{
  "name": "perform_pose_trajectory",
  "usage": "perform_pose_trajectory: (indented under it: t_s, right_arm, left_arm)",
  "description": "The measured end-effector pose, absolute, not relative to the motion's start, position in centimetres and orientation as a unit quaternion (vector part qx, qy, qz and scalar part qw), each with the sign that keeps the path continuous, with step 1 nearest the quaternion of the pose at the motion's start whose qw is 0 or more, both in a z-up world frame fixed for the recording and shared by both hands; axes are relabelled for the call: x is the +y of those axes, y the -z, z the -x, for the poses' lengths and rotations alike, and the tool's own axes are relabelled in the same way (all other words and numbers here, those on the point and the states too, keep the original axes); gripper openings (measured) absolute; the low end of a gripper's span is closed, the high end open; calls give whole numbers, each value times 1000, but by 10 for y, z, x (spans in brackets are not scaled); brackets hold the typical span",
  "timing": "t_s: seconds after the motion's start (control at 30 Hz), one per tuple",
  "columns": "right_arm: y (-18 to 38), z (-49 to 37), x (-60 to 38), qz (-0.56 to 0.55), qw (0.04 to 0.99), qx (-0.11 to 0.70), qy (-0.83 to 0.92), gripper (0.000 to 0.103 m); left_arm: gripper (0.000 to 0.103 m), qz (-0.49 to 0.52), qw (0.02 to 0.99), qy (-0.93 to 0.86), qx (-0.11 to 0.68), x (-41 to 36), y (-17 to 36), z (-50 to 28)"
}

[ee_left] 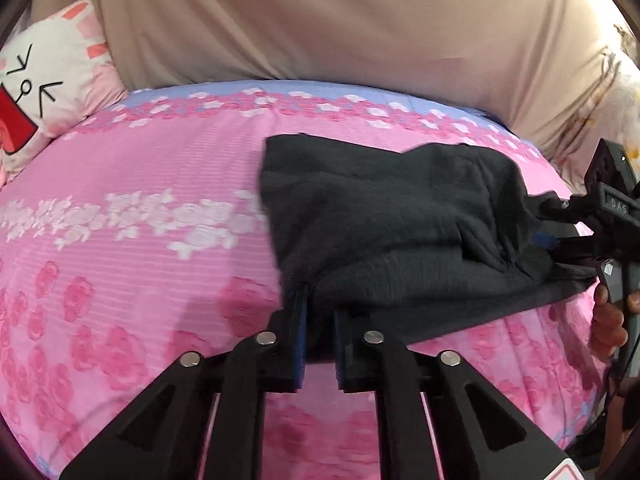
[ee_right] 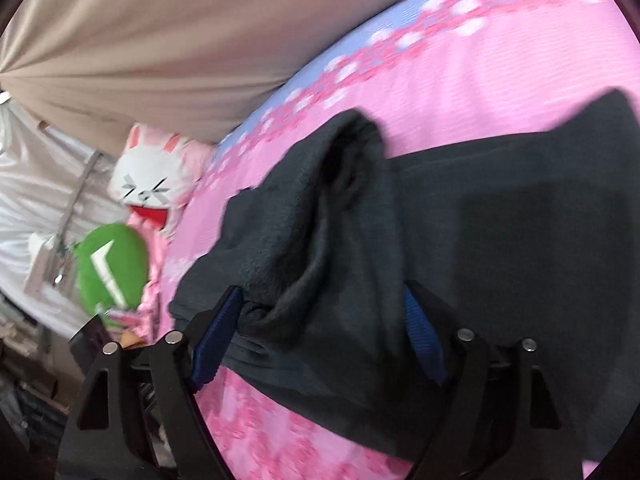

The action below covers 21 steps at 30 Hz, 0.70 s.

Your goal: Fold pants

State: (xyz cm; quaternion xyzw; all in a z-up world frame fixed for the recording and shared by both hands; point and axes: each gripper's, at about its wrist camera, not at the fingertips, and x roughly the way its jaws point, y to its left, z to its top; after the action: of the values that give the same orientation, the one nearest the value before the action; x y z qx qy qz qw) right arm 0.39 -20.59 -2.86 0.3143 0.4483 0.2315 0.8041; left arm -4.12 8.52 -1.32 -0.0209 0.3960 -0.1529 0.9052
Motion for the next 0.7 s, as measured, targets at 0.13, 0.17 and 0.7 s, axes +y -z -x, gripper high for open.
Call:
perform_pose_trajectory:
  t_s: [0.13, 0.17, 0.7]
  right_arm:
    - [9, -11, -181, -285, 812, 445, -248, 40]
    - [1, -10, -178, -281, 815, 440, -253, 40]
    - [-24, -15, -144, -195, 842, 456, -212, 20]
  left_arm:
    - [8, 56, 898, 159, 407, 105, 11, 32]
    - [8, 55, 899, 156, 404, 108, 8, 32]
    - [35, 72, 897, 138, 413, 127, 10, 53]
